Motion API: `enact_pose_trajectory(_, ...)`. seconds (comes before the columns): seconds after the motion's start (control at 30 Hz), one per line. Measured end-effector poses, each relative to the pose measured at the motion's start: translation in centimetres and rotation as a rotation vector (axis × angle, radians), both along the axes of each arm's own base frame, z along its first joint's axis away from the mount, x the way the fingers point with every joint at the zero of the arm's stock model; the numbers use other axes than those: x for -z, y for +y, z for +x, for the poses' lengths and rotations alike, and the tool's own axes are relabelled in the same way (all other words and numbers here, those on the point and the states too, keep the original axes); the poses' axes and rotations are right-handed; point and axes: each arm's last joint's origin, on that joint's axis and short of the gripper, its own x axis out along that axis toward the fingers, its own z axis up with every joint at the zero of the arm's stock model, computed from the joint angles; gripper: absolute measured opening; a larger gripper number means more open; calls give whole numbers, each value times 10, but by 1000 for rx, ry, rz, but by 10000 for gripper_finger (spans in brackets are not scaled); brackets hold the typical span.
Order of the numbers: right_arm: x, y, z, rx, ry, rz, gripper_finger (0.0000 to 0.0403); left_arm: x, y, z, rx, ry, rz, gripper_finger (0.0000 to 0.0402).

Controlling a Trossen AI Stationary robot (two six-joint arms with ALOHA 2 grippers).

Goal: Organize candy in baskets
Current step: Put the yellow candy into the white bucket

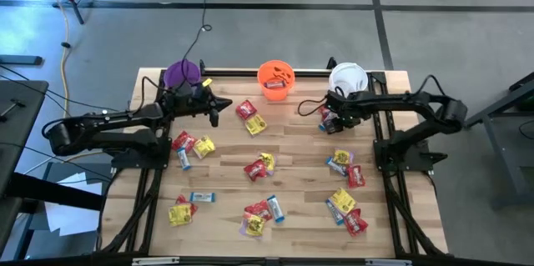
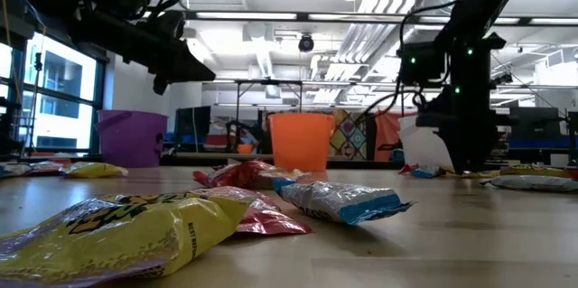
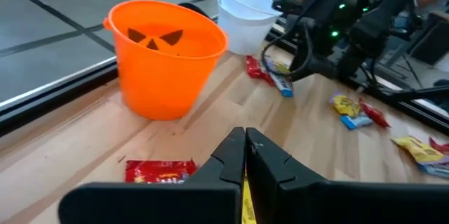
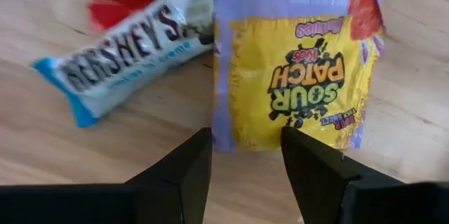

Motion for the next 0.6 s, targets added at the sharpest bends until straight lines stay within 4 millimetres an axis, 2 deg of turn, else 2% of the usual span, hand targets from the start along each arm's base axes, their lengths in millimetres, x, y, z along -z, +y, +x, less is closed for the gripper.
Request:
enact_pose_trajectory(0.23,11,-2,2,-3,63,7,155,0,6,-3,-57,-21,-48,0)
enact_pose_trajectory(0.33,11,-2,3,-17,64,6,110,0,6,-4,-68,-31,-74,0)
enact_pose_trajectory(0.47,11,-2,2,-60,80,7,24,0,6,-4,-69,-33,-80,0)
enact_pose_trajectory(0.53,10,-1,1,-88,71,14,11,0,6,-4,-72,-34,-86,0)
enact_pose_trajectory(0.6,5,0,0,-91,38,30,18,0,6,-4,-74,-36,-90,0)
